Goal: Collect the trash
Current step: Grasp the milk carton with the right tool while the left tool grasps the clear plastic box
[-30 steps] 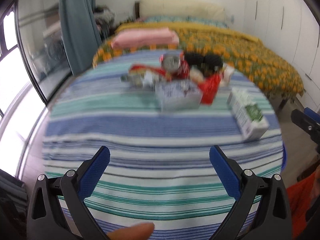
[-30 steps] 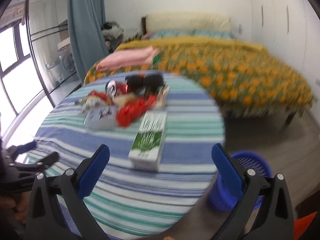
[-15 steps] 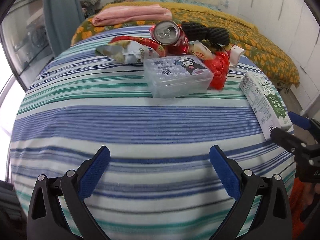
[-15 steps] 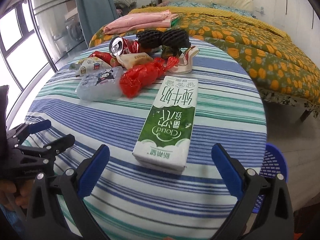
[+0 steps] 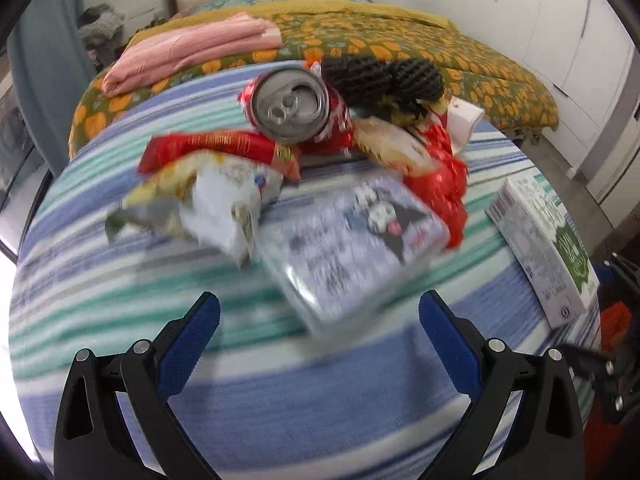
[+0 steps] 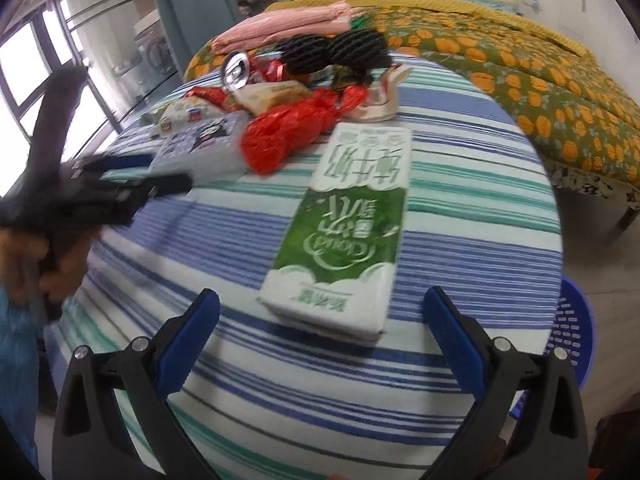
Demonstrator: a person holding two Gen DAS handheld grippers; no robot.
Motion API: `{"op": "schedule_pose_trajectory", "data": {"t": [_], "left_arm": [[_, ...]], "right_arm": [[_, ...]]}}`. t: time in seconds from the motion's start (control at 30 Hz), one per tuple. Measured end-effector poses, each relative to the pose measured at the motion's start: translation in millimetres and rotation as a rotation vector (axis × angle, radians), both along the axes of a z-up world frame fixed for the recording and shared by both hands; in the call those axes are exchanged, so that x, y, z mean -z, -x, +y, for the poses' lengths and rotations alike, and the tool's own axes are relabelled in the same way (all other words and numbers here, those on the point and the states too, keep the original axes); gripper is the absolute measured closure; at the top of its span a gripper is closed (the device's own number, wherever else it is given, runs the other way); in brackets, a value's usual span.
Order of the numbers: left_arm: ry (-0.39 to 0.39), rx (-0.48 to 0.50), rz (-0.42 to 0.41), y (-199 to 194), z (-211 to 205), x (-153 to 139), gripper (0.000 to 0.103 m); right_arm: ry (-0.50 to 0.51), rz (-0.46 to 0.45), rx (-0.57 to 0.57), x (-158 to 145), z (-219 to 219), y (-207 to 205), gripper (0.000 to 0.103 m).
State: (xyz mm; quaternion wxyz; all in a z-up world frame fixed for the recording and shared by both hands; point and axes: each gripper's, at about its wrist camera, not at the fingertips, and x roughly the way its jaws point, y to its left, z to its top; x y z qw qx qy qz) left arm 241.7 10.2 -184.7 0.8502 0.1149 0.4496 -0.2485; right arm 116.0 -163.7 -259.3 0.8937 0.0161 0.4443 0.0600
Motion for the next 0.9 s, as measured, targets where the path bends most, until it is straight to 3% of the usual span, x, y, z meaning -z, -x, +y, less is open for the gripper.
{"op": "schedule_pose_trajectory", "data": {"t": [0.23,0.27,0.37,0.4,0.57,0.6,0.67,0.73,0.8,0.9], "left_arm": [[0.05,0.124,0.002,-15,-15,-6,0.004],[0.045,0.149,0.007,-15,-20,-5,0.004],[0.03,0.223,0.021,-10,-30,-7,0.004],[0.033,0.249,0.034,-7,-30,-8,0.004],[0.05,0.458,0.15,31,-30,-12,0.004],[0.028,0.492,0.138,41,-32,-13,0.004],[-0.023,0.485,0.081,51,-37,-16,0.004],[-0.025,0.427,0.06,48,-43,-19,0.004],[-0.024,0.371,0.056,40,-52,-20,0.004],[-0.114,0.315,0.038,30,-68,-13,0.004]], "right_arm": [[-0.025,-0.005,-0.011,-6,-2,-2,0.005],[-0.034,-0.004,-0.007,-7,-5,-3,0.008],[-0.053,0.004,0.007,-9,-12,-4,0.032],[-0.056,0.008,0.008,-10,-15,-5,0.035],[-0.009,0.013,0.039,-16,-36,-3,0.035],[0.003,0.017,0.053,-17,-43,-3,0.035],[0.019,0.026,0.072,-20,-53,-5,0.035],[0.041,0.043,0.077,-24,-59,-9,0.034],[0.054,0.067,0.065,-29,-59,-16,0.025],[0.099,0.086,0.005,-34,-49,-29,0.025]]}}
